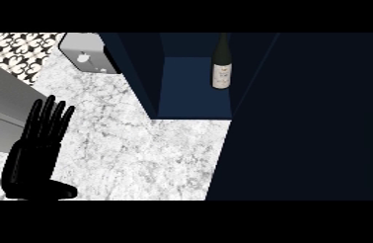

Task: Pick up the wine, place it into the cabinet and close the cabinet

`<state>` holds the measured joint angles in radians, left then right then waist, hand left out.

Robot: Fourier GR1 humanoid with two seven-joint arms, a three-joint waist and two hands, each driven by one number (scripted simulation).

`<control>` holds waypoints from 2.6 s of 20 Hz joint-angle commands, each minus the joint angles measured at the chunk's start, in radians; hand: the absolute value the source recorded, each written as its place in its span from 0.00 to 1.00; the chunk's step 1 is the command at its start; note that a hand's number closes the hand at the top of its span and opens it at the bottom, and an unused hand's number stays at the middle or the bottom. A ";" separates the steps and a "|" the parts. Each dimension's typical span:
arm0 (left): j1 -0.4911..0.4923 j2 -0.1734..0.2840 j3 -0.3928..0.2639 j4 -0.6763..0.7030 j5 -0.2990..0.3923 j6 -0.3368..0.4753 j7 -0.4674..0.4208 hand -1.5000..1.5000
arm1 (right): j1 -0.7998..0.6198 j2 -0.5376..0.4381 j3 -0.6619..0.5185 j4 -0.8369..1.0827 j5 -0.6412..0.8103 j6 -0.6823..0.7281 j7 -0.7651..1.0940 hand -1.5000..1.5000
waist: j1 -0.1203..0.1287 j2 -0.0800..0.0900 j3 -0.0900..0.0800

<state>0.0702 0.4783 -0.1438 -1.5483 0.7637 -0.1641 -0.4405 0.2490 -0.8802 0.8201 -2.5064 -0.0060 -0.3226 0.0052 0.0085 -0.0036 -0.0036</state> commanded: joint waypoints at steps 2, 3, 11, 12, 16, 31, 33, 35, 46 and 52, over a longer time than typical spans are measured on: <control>-0.027 0.023 0.045 0.046 0.024 -0.035 0.012 0.00 | -0.054 0.081 0.094 -0.210 -0.019 0.006 0.150 1.00 | -0.004 0.003 -0.001; 0.015 0.063 0.064 0.025 0.047 -0.084 0.019 0.00 | -0.070 0.083 0.075 -0.193 -0.024 0.011 0.143 1.00 | 0.008 0.002 -0.001; -0.007 0.079 0.089 0.056 0.070 -0.139 0.024 0.00 | -0.154 0.203 0.088 -0.103 -0.076 0.027 0.142 1.00 | 0.023 0.011 -0.003; -0.008 0.085 0.095 0.067 0.082 -0.135 0.041 0.00 | -0.164 0.199 0.079 -0.122 -0.085 0.032 0.175 1.00 | 0.029 0.012 -0.004; -0.002 0.093 0.104 0.061 0.075 -0.148 0.030 0.00 | -0.223 0.239 0.042 -0.101 -0.115 0.048 0.228 1.00 | 0.054 0.015 -0.006; -0.043 0.131 0.152 0.120 0.110 -0.207 0.063 0.00 | -0.818 0.725 -0.061 0.348 -0.108 -0.011 0.563 1.00 | 0.053 0.007 -0.004; -0.015 0.130 0.156 0.116 0.126 -0.223 0.070 0.00 | -0.932 0.827 -0.092 0.486 -0.109 -0.020 0.589 1.00 | 0.051 0.007 -0.002; 0.022 0.144 0.173 0.104 0.136 -0.255 0.065 0.00 | -1.050 0.871 -0.159 0.592 -0.122 -0.037 0.617 1.00 | 0.049 0.005 0.000; -0.095 0.128 0.245 0.214 0.125 -0.260 0.103 0.00 | -1.254 0.880 -0.341 0.950 -0.348 -0.041 0.478 1.00 | 0.004 0.005 0.003; -0.062 0.063 0.219 0.184 0.032 -0.236 0.076 0.00 | -1.178 0.880 -0.377 1.102 -0.355 0.018 0.337 1.00 | 0.001 0.006 0.003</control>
<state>0.0311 0.5788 0.0919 -1.3657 0.8408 -0.4238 -0.3660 -0.9549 -0.0028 0.4766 -1.4948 -0.3526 -0.3388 0.4061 0.0159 0.0013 -0.0006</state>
